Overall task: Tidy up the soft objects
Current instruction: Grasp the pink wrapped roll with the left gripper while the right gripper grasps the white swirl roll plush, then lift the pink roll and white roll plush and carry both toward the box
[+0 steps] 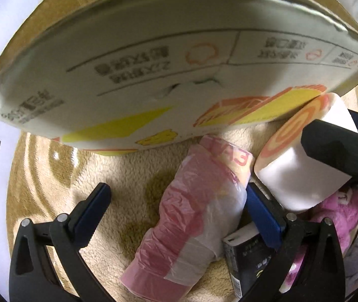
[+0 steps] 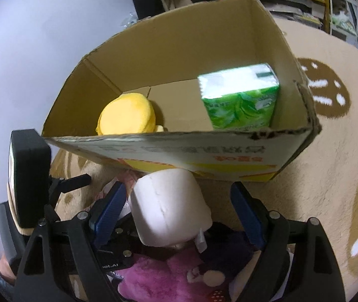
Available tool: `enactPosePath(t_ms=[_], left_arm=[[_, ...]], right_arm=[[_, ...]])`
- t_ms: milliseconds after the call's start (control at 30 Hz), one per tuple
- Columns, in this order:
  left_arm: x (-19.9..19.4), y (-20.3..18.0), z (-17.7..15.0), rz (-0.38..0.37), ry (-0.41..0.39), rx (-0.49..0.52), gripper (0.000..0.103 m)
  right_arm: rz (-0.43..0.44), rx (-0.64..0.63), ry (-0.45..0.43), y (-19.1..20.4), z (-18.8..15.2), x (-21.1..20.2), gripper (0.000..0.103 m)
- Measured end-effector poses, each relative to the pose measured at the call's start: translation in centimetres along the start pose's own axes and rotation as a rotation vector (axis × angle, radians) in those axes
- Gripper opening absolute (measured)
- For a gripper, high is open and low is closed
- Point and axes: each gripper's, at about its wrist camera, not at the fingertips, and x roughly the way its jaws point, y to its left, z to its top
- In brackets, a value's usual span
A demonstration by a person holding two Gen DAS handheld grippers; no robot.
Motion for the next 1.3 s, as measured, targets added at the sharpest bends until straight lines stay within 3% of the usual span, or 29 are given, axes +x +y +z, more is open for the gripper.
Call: enactPosePath(t_ms=[233, 367, 600, 667, 767, 833, 900, 1000, 1167, 1300], left_arm=[[0.8, 0.1, -1.0, -0.013, 0.003, -0.009, 0.103], [0.7, 0.8, -1.7, -0.018, 0.004, -0.009, 0.100], [-0.9, 1.2, -2.3, -0.023, -0.005, -0.027, 0.098], [-1.0, 1.4, -2.6, -0.029, -0.007, -0.033, 0.094], [-1.9, 1.7, -2.9, -0.033, -0.014, -0.042, 0.080], [-2.4, 2.0, -3.2, -0.040, -0.026, -0.055, 0.056], [-2.9, 2.5, -3.4, -0.024, -0.034, -0.073, 0.046], [-3.5, 3.5, -3.9, -0.049, -0.046, -0.126, 0.045], [-5.3, 4.0, -4.9, -0.017, -0.084, -0.150, 0.044], [-7.6, 4.5, -5.4, -0.017, -0.165, -0.189, 0.043]], right_arm=[[0.005, 0.000, 0.014, -0.3, 0.2, 0.4, 0.089], [0.022, 0.000, 0.037, -0.3, 0.2, 0.8, 0.075], [0.086, 0.007, 0.098, -0.1, -0.1, 2.2, 0.071], [0.072, -0.017, 0.096, 0.4, -0.3, 2.3, 0.065], [0.064, -0.049, 0.085, 1.0, -0.3, 1.9, 0.053], [0.047, -0.075, 0.074, 1.5, -0.4, 1.7, 0.051], [0.031, -0.088, 0.062, 2.0, -0.7, 1.4, 0.051], [0.009, -0.101, 0.046, 2.4, -1.0, 1.0, 0.049], [-0.012, -0.109, 0.001, 2.6, -1.4, -0.3, 0.045], [-0.017, -0.109, -0.055, 2.5, -1.4, -1.9, 0.044]])
